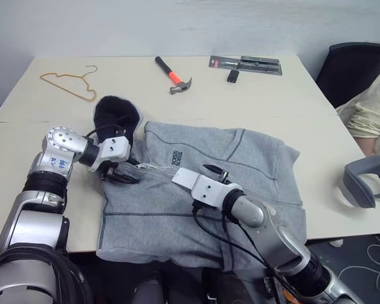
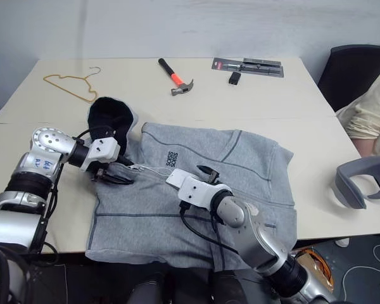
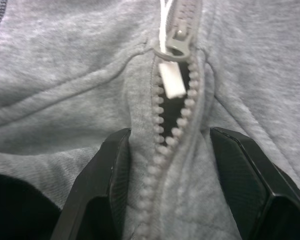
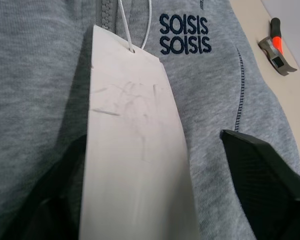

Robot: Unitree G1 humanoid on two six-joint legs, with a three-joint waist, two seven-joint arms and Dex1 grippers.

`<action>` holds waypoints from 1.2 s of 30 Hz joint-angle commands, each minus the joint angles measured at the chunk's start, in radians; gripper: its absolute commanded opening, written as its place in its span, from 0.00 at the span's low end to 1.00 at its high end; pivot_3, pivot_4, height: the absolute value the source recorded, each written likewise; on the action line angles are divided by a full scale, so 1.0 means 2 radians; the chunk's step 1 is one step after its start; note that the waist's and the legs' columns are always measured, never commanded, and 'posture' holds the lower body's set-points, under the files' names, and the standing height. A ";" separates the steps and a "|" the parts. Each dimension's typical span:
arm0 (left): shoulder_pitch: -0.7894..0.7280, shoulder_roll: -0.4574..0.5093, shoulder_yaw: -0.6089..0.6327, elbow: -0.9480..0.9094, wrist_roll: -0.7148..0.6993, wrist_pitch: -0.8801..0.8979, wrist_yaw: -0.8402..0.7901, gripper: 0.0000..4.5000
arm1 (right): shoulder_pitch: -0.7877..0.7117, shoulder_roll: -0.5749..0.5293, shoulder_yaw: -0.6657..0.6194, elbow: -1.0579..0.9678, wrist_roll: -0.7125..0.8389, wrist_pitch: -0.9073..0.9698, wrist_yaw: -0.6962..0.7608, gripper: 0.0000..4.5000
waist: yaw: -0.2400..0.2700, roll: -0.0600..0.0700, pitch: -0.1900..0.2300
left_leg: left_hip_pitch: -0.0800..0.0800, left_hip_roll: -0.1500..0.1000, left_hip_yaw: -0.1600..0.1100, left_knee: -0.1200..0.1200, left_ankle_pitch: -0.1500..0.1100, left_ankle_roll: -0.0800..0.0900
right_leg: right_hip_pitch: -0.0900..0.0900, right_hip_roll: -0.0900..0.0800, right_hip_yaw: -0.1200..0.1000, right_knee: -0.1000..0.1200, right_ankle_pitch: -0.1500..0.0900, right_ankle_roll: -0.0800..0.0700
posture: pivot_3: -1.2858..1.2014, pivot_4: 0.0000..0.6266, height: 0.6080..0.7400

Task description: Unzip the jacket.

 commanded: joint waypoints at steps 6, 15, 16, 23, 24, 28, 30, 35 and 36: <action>0.015 -0.002 -0.004 -0.005 0.008 -0.008 0.022 0.58 | 0.013 0.011 -0.033 -0.002 0.003 -0.028 0.001 0.15 | 0.000 0.000 0.000 | 0.000 0.000 0.000 0.001 0.000 0.000 | 0.000 0.000 0.000 0.001 0.000 0.000 | 0.52 0.24 1.00; -0.008 -0.044 -0.020 0.077 0.045 -0.027 0.089 0.58 | 0.011 0.028 -0.085 0.006 0.013 -0.015 -0.005 0.01 | 0.009 0.000 0.000 | 0.001 0.000 -0.001 0.003 -0.001 0.003 | 0.002 0.000 -0.001 0.002 0.000 0.000 | 0.52 0.24 1.00; -0.007 -0.047 -0.025 0.086 0.052 -0.035 0.101 0.58 | 0.012 0.031 -0.101 0.002 0.017 -0.009 -0.009 0.01 | 0.009 0.000 0.000 | 0.001 0.000 -0.001 0.003 -0.001 0.003 | 0.002 -0.001 -0.001 0.002 0.000 0.001 | 0.52 0.24 1.00; -0.009 -0.052 -0.035 0.128 0.070 -0.064 0.149 0.58 | 0.045 0.018 -0.235 -0.045 0.032 0.007 -0.031 0.01 | 0.020 0.003 -0.002 | 0.002 -0.001 -0.001 0.004 -0.002 0.005 | 0.004 -0.002 -0.001 0.002 0.001 0.001 | 0.52 0.24 1.00; -0.011 -0.052 -0.035 0.133 0.071 -0.065 0.155 0.58 | 0.050 0.018 -0.251 -0.053 0.037 0.010 -0.032 0.01 | 0.021 0.003 -0.002 | 0.003 -0.001 -0.001 0.004 -0.002 0.005 | 0.005 -0.002 -0.001 0.002 0.001 0.001 | 0.52 0.24 1.00; -0.023 -0.051 -0.036 0.152 0.073 -0.066 0.173 0.58 | 0.072 0.014 -0.334 -0.090 0.063 0.044 -0.030 0.01 | 0.021 0.003 -0.002 | 0.003 -0.002 -0.002 0.004 -0.002 0.005 | 0.005 -0.002 -0.002 0.002 0.001 0.001 | 0.52 0.24 1.00; -0.027 -0.051 -0.035 0.158 0.072 -0.067 0.176 0.58 | 0.083 0.009 -0.360 -0.103 0.072 0.054 -0.024 0.01 | 0.020 0.004 -0.002 | 0.003 -0.001 -0.002 0.004 -0.002 0.005 | 0.005 -0.002 -0.002 0.002 0.001 0.001 | 0.52 0.24 1.00; -0.033 -0.050 -0.035 0.170 0.077 -0.071 0.189 0.58 | 0.103 0.006 -0.431 -0.128 0.106 0.089 -0.019 0.01 | 0.019 0.005 -0.003 | 0.003 -0.001 -0.002 0.004 -0.002 0.005 | 0.005 -0.001 -0.001 0.002 0.001 0.001 | 0.52 0.24 1.00; -0.032 -0.050 -0.036 0.171 0.077 -0.072 0.190 0.58 | 0.111 0.001 -0.449 -0.129 0.110 0.091 -0.020 0.01 | 0.019 0.005 -0.003 | 0.003 -0.001 -0.002 0.004 -0.002 0.005 | 0.005 -0.001 -0.001 0.002 0.001 0.001 | 0.52 0.24 1.00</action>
